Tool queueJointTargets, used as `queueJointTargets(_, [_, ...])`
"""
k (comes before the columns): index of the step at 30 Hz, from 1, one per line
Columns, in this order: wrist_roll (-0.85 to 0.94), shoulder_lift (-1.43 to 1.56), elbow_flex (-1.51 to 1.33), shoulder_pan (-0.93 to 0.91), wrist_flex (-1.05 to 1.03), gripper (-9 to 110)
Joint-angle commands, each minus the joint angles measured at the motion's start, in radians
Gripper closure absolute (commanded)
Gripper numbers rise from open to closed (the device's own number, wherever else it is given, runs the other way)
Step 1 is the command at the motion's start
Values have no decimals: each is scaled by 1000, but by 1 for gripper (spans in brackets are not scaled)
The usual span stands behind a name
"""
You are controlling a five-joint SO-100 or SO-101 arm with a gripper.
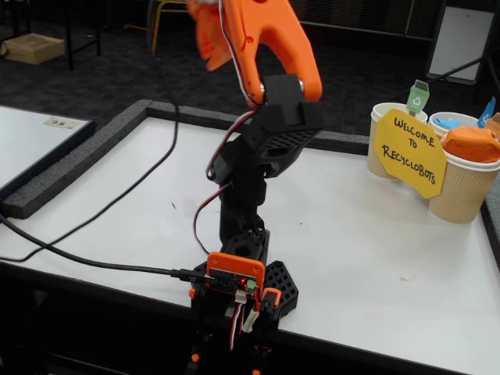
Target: Sort rubbish by color.
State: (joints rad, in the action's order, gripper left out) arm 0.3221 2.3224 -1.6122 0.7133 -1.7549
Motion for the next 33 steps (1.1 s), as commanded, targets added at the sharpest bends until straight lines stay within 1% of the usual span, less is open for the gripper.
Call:
queueJointTargets(1, [-5, 55, -34, 117, -2, 101])
queueJointTargets(8, [-15, 54, -224, 390, -3, 101])
queueJointTargets(12, [-15, 49, -221, 566, -5, 101])
queueJointTargets(16, [-6, 41, -222, 666, -5, 101])
queueJointTargets(19, [-3, 40, -225, 686, -5, 101])
queueJointTargets(23, [-3, 46, -221, 611, -5, 101])
queueJointTargets(28, [-3, 48, -164, 391, 3, 101])
queueJointTargets(30, [-3, 48, -144, 278, 9, 101])
queueJointTargets(33, [-3, 48, -132, 26, 58, 101])
